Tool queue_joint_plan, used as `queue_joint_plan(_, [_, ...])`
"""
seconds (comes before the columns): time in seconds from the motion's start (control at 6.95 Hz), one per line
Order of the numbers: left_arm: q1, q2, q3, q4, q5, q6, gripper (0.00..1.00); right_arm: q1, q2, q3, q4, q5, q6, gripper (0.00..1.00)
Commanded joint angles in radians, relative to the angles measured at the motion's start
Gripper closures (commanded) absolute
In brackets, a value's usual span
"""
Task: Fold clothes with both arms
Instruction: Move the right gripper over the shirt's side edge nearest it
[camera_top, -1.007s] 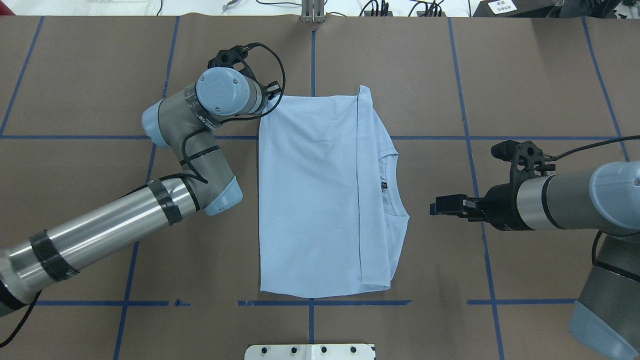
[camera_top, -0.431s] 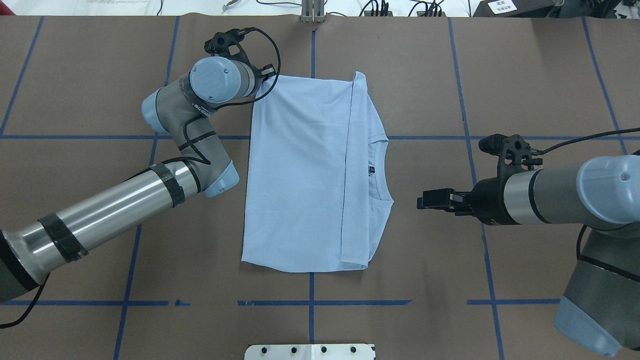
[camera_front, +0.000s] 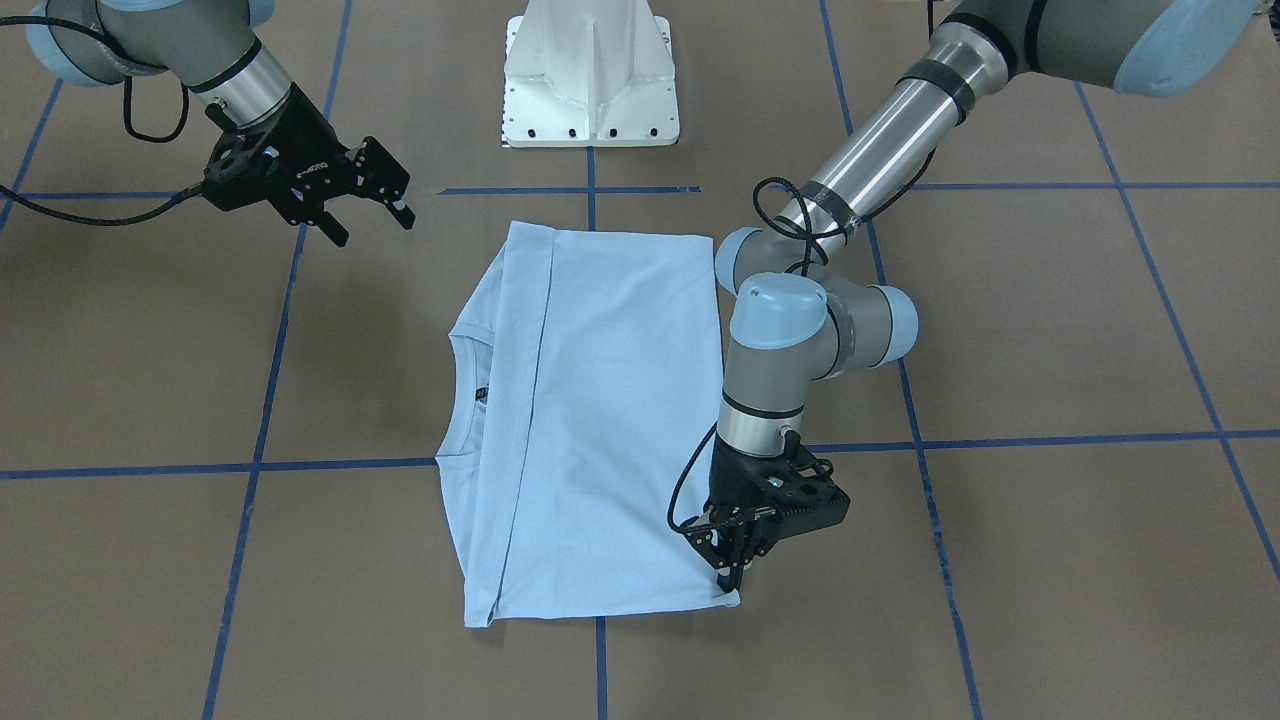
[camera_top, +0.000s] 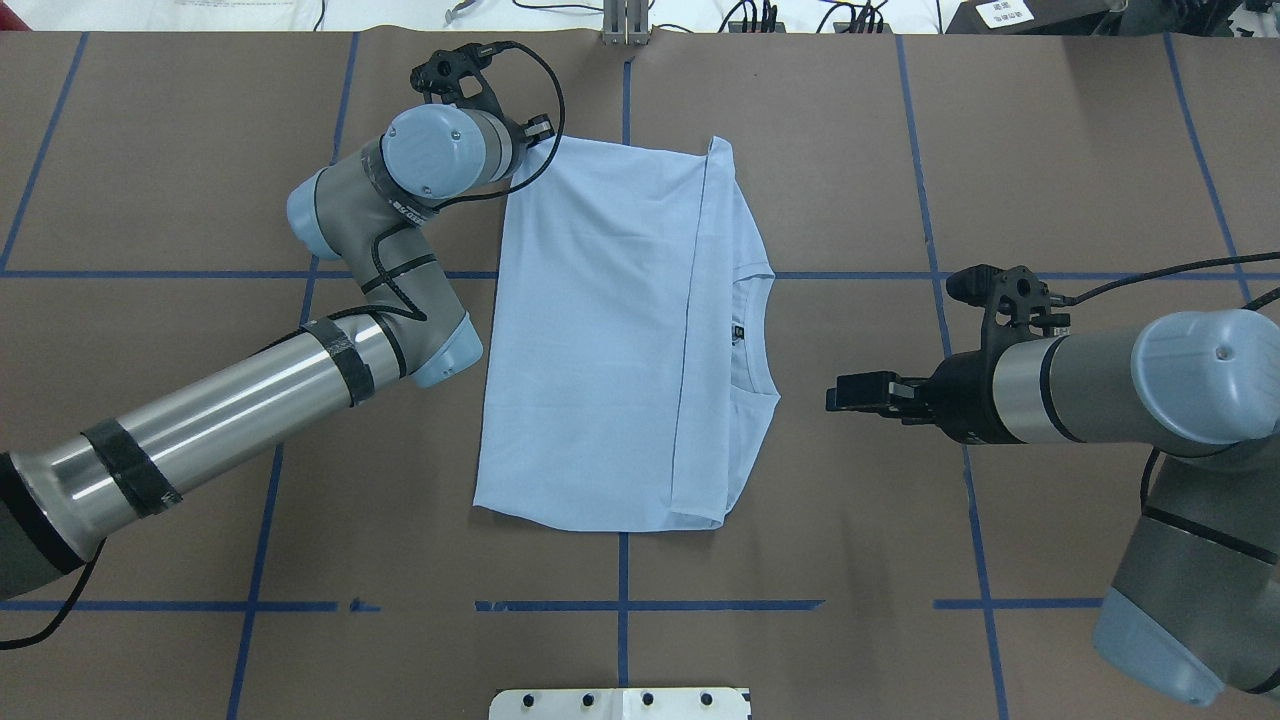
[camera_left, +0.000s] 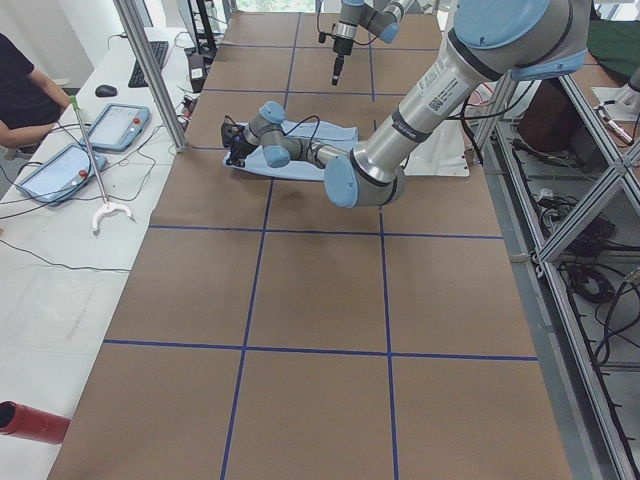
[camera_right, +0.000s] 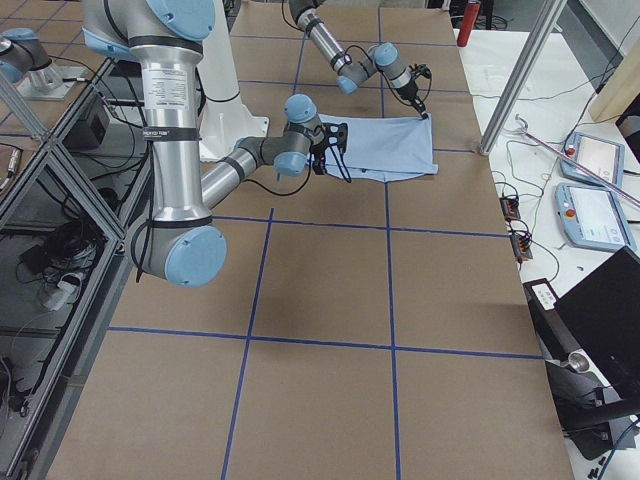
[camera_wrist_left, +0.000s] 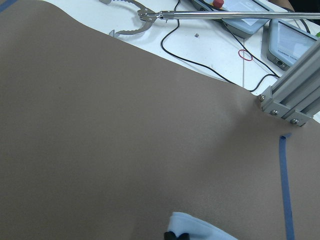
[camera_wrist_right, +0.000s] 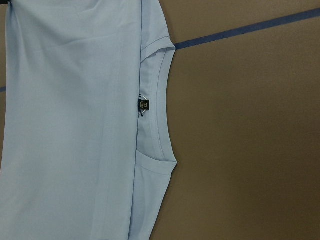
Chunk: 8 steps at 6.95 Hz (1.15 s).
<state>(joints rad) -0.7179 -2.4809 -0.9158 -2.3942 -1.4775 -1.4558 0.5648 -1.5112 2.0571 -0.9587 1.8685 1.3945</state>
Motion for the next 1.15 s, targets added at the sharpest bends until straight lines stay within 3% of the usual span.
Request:
queue_joint_plan(0.0, [-0.012, 0.0, 0.012, 0.0, 0.002, 0.002, 0.78, -0.002, 0.016, -0.006, 0.0, -0.002, 0.0, 0.0])
queue_joint_plan(0.14, [-0.017, 0.0, 0.012, 0.0, 0.0, 0.026, 0.01, -0.003, 0.017, -0.006, -0.002, -0.002, 0.0, 0.0])
queue_joint_plan(0.29, [-0.026, -0.001, 0.003, -0.005, -0.007, 0.043, 0.0, -0.006, 0.02, -0.008, -0.005, 0.0, -0.002, 0.0])
queue_joint_plan(0.58, [-0.072, 0.016, -0.038, 0.012, -0.209, 0.136, 0.0, -0.016, 0.091, -0.046, -0.058, 0.005, -0.091, 0.0])
queue_joint_plan(0.72, [-0.072, 0.092, -0.158, 0.068, -0.228, 0.141, 0.0, -0.019, 0.148, -0.049, -0.134, -0.006, -0.153, 0.0])
queue_joint_plan(1.01, [-0.069, 0.27, -0.497, 0.255, -0.282, 0.157, 0.0, -0.075, 0.305, -0.122, -0.269, -0.13, -0.166, 0.0])
